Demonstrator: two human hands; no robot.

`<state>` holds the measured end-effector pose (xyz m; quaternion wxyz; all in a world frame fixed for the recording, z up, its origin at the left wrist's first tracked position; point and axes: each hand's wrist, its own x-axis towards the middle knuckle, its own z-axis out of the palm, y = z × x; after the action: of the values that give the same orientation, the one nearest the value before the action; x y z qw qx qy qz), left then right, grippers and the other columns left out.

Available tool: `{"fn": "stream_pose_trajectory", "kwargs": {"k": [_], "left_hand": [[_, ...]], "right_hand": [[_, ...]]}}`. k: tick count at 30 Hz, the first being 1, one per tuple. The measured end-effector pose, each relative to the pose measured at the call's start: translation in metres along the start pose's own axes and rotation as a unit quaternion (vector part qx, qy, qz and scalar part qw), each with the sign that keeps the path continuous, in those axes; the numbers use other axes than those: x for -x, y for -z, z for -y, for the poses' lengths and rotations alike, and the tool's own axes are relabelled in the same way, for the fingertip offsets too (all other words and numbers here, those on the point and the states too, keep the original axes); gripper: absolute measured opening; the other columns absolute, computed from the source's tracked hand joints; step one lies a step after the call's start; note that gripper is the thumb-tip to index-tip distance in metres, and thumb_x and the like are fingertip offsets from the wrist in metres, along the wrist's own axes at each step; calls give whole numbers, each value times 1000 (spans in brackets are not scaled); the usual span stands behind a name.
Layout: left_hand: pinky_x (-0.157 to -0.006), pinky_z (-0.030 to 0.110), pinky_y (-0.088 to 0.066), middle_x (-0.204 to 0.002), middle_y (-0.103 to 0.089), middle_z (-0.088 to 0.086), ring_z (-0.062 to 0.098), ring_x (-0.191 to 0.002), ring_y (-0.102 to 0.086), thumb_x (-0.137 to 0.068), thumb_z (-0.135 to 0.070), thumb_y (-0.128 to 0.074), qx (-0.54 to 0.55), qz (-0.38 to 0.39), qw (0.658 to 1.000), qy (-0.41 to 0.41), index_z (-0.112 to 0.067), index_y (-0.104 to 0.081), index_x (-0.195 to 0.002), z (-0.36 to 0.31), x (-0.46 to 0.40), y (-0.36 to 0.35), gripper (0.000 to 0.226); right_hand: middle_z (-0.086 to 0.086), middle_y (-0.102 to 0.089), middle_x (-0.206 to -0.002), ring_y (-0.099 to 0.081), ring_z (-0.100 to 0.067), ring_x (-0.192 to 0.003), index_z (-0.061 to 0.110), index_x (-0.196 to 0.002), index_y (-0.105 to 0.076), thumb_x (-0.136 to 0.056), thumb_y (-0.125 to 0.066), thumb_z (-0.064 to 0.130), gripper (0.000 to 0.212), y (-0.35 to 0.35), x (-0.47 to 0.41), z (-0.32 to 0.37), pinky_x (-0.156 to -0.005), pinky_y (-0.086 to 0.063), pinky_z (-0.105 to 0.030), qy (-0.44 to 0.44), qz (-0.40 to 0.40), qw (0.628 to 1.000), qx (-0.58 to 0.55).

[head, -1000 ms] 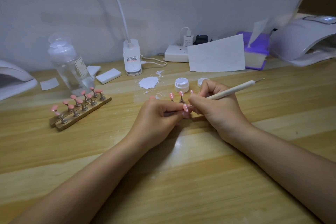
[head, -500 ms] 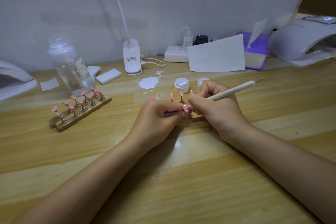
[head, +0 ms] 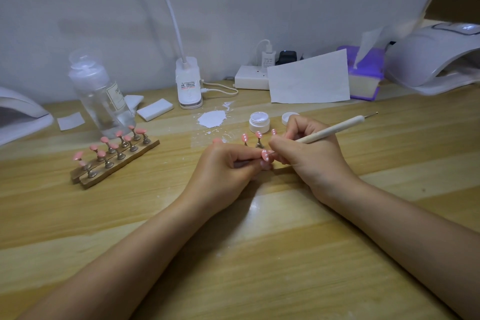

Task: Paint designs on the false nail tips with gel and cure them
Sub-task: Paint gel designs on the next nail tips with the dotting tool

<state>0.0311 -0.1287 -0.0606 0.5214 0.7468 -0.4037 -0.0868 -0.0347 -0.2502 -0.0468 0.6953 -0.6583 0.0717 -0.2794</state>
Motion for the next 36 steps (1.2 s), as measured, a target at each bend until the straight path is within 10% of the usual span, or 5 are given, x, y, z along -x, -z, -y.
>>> {"fn": "stream_pose_trajectory", "kwargs": {"k": [11, 20, 36], "left_hand": [[-84, 31, -51, -85, -69, -20, -5, -84, -64, -82, -9, -65, -10, 0, 1000, 3, -23, -73, -90, -3, 0, 0, 18], [-68, 10, -46, -87, -67, -24, -19, -71, -53, -81, -9, -65, 3, 4, 1000, -19, -17, -73, -95, -1, 0, -1, 17], [-67, 9, -46, -81, -70, -11, -19, -71, -53, -82, -4, -64, -12, 4, 1000, -28, -12, -74, -91, 0, 0, -1, 15]], "right_hand": [[13, -36, -35, -48, 0, -34, 13, -51, -34, -77, -59, -9, 41, 1, -2, -3, -50, -49, -19, -5, -38, 999, -11], [14, -39, -37, -48, 0, -40, 13, -51, -36, -77, -61, -6, 41, 1, -2, -4, -62, -44, -34, 4, -40, 999, -2], [12, -41, -34, -48, -1, -36, 12, -52, -35, -77, -58, -9, 40, 1, -2, -5, -48, -46, -19, 3, -25, 1000, 3]]}}
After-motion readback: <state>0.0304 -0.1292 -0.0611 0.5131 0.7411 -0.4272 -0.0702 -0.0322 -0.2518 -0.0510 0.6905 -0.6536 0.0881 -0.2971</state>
